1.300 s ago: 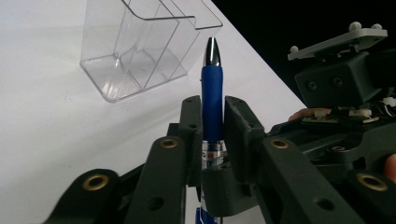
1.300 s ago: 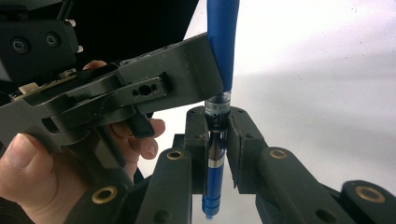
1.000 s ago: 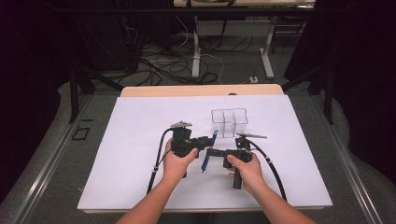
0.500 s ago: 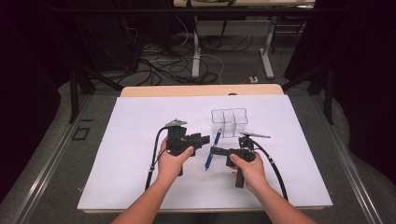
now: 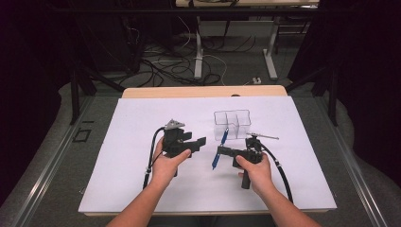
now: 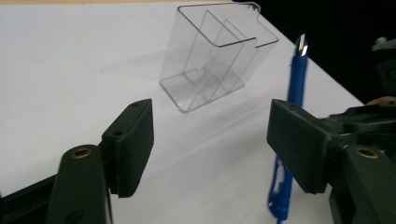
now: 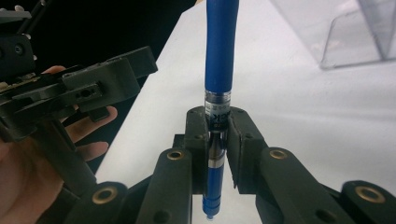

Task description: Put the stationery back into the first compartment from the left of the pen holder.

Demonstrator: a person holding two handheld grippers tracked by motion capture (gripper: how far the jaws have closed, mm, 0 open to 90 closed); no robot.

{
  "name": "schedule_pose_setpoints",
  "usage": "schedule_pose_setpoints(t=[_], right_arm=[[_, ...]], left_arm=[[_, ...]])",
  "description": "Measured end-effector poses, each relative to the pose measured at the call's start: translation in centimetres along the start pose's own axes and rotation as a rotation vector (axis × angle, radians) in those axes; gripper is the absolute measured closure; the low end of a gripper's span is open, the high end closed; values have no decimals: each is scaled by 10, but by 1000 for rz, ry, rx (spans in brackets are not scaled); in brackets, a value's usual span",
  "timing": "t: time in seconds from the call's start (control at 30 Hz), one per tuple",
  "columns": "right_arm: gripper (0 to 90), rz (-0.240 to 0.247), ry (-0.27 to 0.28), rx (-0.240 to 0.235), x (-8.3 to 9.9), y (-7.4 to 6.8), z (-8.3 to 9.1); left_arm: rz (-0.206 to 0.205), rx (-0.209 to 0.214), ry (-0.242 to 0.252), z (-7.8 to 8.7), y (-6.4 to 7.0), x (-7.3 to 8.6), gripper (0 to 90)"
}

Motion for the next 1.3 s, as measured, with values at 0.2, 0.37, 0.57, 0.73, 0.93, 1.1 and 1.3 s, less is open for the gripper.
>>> schedule_pose_setpoints(t=[0.2,0.37,0.57,0.73,0.93,1.1,1.3], right_arm=[[797,64,28,27,-9,-3,6],[797,122,74,56,-17,-5,12],[796,196,125,80,-28,-6,17],[796,274,150,116,-37,-11,20],[796,347,165,138,-47,-16,20],[796,387,187,152,-55,-20,16],[796,444,200,168,-65,-26,14]], left_arm=[[-35,-51,-7,8,-10,2,274],[-63,-81,-20,14,-18,5,257],[-53,-108,-18,17,-23,8,202],[-35,-121,-31,19,-27,12,159],[-13,-137,-40,19,-31,17,105],[-22,-142,-39,20,-35,19,47],[-64,-161,-55,20,-40,24,1]])
Point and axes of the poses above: each handheld gripper's, and its own axes: z roughly backward along the jaws, x roughly out of its underside, y roughly to its right, the point moved 6 cm from there along -z, roughly forward along the jaws
